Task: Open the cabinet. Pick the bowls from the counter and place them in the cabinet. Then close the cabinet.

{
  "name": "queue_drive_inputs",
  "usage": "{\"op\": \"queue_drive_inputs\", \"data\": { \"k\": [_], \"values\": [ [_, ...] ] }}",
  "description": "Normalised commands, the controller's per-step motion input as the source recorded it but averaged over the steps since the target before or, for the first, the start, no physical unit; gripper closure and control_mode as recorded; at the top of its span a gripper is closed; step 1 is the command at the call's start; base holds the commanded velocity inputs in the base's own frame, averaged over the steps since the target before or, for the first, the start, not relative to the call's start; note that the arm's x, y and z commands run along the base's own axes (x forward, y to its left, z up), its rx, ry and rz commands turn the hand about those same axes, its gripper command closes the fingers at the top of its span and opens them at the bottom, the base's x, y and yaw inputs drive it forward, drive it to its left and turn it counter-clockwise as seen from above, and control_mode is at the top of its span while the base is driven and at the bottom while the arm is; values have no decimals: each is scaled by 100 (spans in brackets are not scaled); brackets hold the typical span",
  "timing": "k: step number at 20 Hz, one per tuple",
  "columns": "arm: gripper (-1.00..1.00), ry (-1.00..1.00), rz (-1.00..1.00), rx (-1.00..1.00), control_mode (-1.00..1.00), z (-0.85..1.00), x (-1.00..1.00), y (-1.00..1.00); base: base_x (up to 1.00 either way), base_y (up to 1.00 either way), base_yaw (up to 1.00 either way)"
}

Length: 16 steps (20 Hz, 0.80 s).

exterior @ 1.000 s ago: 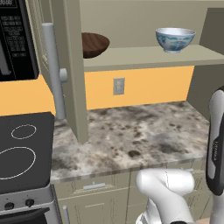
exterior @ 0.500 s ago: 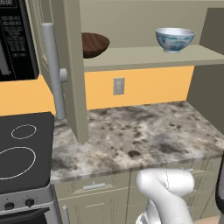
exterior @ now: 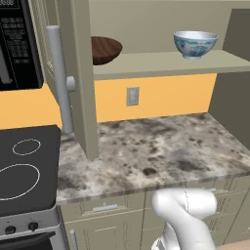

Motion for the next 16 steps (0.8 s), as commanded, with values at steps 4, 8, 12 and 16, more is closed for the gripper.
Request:
{"op": "queue_drive_inputs", "data": {
  "k": [4,8,12,16],
  "values": [
    [-100,0,0,0,-100,0,-34,-16,0,0,0],
    [-100,0,0,0,-100,0,-28,-15,0,0,0],
    [-100,0,0,0,-100,0,-17,-18,0,0,0],
    [-100,3,0,0,-100,0,-5,-22,0,0,0]
  ]
}}
